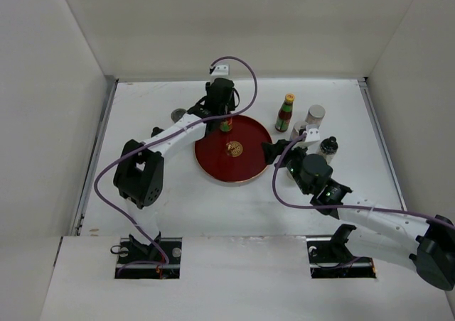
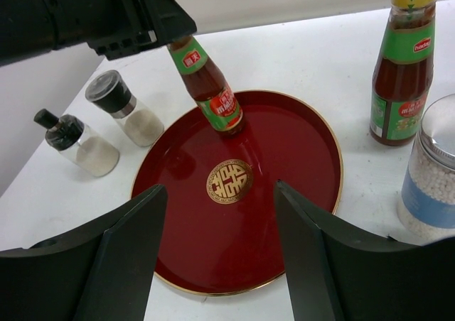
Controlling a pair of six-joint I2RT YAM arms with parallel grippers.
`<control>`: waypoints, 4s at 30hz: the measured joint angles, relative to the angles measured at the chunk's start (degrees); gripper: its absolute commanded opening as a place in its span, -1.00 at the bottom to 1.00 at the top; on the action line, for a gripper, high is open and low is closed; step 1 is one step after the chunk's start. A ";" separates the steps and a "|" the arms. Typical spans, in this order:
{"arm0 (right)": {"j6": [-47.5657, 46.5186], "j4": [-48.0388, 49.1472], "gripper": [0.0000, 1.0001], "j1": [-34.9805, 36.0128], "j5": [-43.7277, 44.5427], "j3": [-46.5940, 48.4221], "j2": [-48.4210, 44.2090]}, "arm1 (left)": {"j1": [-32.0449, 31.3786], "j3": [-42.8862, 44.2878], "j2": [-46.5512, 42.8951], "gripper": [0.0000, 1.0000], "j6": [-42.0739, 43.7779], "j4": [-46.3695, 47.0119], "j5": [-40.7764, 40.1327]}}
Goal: Organize the condiment bottles
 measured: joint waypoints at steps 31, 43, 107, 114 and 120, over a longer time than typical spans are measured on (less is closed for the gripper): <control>0.07 -0.02 0.62 0.00 -0.04 -0.04 -0.98 | 8.85 -24.63 -26.80 0.59 -6.93 6.25 -9.40; -0.09 0.00 0.80 0.00 -1.51 -0.02 -0.63 | 12.44 -24.87 -14.75 0.71 -8.28 3.67 -10.08; -0.09 0.35 0.81 0.00 -2.54 -0.28 0.55 | -4.48 -27.69 -16.37 0.72 -5.60 10.71 -12.48; -0.09 0.33 0.81 0.00 -2.54 -0.28 0.59 | -3.74 -34.97 -37.05 0.74 -7.91 6.86 -18.25; -0.09 0.33 0.82 0.00 -2.54 -0.28 0.63 | 6.45 -41.53 -41.48 0.72 -13.51 2.64 -21.40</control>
